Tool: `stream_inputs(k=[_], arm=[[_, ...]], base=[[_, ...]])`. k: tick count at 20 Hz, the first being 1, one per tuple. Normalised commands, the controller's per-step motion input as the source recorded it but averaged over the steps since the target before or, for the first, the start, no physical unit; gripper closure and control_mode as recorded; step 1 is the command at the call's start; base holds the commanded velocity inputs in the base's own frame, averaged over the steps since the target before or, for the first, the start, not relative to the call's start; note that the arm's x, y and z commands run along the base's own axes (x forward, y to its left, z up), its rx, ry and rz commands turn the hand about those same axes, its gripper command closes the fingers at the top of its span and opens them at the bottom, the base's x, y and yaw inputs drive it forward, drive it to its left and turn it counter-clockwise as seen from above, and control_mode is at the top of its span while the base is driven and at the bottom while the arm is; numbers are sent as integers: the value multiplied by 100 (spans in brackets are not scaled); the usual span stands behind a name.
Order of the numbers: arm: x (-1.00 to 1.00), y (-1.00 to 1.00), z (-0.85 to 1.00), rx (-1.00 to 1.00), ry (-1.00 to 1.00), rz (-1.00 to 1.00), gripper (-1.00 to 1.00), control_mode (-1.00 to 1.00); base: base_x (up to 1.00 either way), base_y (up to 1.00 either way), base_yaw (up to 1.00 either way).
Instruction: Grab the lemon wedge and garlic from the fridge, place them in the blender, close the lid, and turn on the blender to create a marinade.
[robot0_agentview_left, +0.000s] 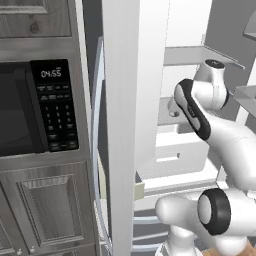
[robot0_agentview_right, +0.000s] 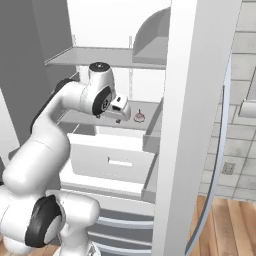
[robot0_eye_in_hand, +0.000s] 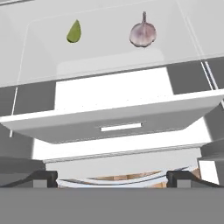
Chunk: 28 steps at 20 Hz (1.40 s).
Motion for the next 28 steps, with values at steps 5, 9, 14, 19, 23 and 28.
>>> stream_inputs(k=[5, 9, 14, 19, 23, 28], arm=[[-80, 58, 33, 0, -16, 8, -100, -100], [-48, 52, 20, 2, -11, 16, -100, -100], [-24, 42, 9, 11, -1, 34, -100, -100], [-35, 49, 24, 9, -7, 28, -100, -100], [-35, 66, 41, 4, -8, 4, -100, -100], [-49, 65, 19, 1, -10, 0, -100, -100]], base=[[0, 0, 0], [0, 0, 0], [0, 0, 0], [0, 0, 0], [0, 0, 0], [0, 0, 0]])
